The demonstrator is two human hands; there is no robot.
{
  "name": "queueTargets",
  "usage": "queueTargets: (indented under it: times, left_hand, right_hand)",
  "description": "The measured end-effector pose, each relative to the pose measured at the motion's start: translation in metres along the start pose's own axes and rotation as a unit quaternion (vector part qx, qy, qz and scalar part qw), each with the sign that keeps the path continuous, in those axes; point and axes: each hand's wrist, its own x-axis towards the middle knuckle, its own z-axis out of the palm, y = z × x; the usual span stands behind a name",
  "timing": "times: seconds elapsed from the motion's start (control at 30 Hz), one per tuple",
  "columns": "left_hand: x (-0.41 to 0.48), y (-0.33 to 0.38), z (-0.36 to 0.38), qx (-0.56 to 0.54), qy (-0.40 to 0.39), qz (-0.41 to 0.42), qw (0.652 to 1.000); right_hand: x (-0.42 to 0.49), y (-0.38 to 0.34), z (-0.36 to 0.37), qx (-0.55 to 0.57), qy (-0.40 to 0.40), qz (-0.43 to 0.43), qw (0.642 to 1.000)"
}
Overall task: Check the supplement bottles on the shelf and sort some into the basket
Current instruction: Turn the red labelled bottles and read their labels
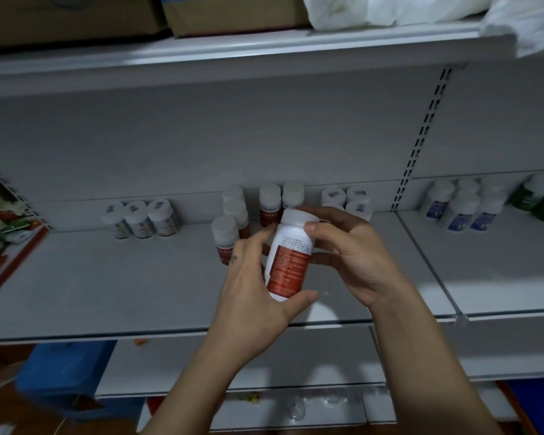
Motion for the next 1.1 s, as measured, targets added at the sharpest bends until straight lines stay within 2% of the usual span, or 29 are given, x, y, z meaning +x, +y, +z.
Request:
queueTargets:
  times: [0.7,0.83,1.1]
  left_hand:
    - [0.003,-0.001,-0.003,-0.005,-0.013,-0.013,1.000]
    - [0.003,-0.002,-0.006,-0.028,-0.030,-0.019,0.999]
    - [0.003,0.005,-0.011,-0.130,-0.076,-0.038,0.988]
  right_hand:
    - [0.007,-0.001,0.000,0.002,0.001,0.006,1.000]
    - [0.008,0.000,-0.002,-0.004,-0.007,-0.003,1.000]
    - [0.007,0.000,-0.007,0.053,-0.051,-0.022,0.997]
